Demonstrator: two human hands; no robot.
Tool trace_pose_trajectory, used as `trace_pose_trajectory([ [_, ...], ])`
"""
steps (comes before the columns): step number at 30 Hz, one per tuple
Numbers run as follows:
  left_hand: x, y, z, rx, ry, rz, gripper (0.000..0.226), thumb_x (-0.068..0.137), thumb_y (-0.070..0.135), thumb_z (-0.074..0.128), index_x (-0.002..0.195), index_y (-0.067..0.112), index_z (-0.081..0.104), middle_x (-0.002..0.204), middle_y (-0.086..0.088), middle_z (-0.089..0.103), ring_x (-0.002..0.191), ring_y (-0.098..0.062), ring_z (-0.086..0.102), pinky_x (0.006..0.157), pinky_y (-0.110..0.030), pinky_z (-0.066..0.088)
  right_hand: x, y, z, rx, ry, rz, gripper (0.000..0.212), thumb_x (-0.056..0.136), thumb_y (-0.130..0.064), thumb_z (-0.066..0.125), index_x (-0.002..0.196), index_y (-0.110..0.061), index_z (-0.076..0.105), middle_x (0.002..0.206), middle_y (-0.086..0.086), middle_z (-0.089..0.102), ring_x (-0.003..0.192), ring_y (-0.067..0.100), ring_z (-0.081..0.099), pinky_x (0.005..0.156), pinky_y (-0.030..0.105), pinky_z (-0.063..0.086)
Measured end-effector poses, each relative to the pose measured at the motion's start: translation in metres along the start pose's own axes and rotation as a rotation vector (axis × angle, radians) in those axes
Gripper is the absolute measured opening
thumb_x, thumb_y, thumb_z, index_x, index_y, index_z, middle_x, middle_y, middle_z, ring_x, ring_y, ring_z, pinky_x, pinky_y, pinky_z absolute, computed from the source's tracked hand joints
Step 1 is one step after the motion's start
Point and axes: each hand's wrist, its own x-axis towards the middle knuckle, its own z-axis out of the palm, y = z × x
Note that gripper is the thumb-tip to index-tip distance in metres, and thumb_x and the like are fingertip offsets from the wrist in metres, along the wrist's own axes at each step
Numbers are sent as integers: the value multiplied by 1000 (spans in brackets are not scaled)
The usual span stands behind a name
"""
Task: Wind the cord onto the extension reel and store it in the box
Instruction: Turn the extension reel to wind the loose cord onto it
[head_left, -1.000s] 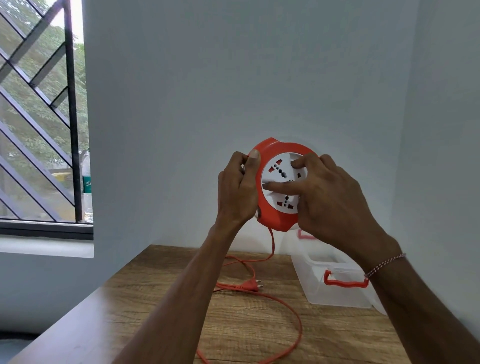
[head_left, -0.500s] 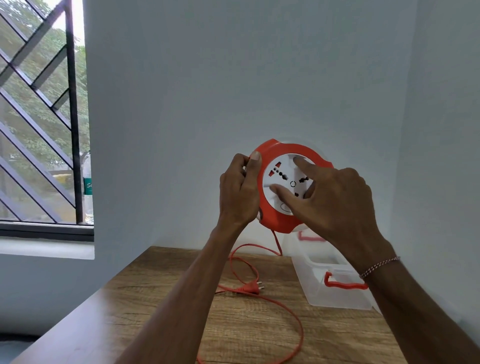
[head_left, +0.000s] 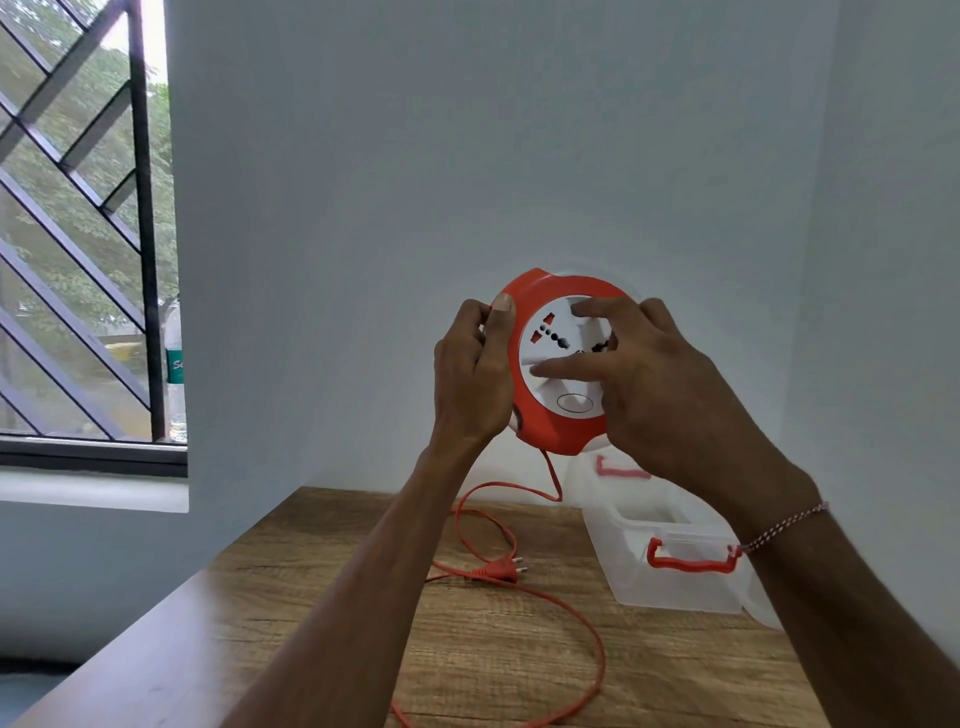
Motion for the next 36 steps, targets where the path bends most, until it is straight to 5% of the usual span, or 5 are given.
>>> trace_pose_trajectory([
  [4,0,-1,1,-4,-13,8,22,101,34,42,93,18,55,77,14,63,74,-11,66,60,-15,56,-1,-5,-1,-91,-59,17,57,77,-37,70,130,-43,51,148,4,37,131,30,33,102,46,39],
  [18,-1,-1,1,9,-11,25,34,101,36,42,97,7,59,76,10,65,69,-9,66,60,-20,57,-2,0,17,101,281,219,75,77,-74,45,135,-27,49,110,4,71,86,26,70,80,39,57],
  [24,-1,-2,1,0,0,5,33,101,37,41,95,9,58,78,-2,66,69,-21,64,62,-34,58,0,4,13,81,298,157,64,81,-67,50,127,-25,58,98,4,74,79,24,70,77,35,54],
  [29,1,-2,0,-4,-4,-14,28,101,36,41,95,13,56,77,11,65,69,-9,66,59,-18,56,0,8,12,121,347,81,34,82,-36,67,112,-19,69,108,9,70,93,28,62,80,35,50],
  [36,1,-4,0,-6,6,11,26,101,34,42,93,14,56,76,12,64,68,-8,65,59,-16,55,-1,1,4,72,28,16,44,75,-17,76,115,-31,66,142,7,44,129,31,36,98,48,44],
])
